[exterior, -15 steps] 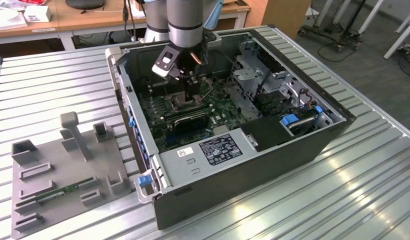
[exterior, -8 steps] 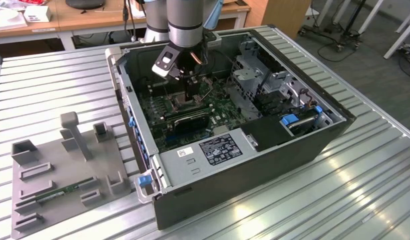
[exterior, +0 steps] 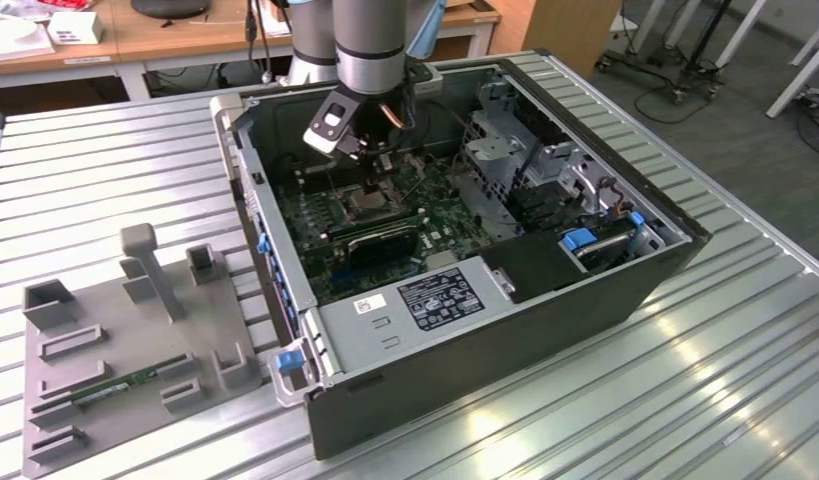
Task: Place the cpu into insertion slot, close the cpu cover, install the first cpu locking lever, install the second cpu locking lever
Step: 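Place the cpu into insertion slot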
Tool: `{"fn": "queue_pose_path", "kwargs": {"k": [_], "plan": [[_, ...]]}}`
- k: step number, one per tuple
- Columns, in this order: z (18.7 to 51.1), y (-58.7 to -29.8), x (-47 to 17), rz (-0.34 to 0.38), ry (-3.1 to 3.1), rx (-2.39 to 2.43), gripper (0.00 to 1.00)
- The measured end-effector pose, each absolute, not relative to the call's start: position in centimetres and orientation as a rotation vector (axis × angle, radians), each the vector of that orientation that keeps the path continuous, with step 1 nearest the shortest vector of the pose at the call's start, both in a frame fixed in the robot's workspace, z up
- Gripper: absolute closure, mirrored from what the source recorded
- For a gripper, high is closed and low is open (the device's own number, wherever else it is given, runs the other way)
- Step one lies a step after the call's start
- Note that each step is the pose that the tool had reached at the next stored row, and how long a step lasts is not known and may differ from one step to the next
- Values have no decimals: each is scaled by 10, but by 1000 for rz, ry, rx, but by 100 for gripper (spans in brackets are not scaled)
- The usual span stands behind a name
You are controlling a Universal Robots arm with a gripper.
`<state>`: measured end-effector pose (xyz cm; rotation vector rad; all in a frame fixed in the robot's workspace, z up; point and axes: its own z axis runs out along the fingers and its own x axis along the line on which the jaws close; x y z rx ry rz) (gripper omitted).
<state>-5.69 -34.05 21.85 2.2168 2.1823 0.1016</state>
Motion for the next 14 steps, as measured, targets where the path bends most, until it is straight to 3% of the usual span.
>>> {"fn": "queue_pose_path", "kwargs": {"k": [4, 14], "plan": [[219, -340, -57, 102, 2182, 2217, 89], [217, -340, -58, 102, 2182, 2217, 89]]}}
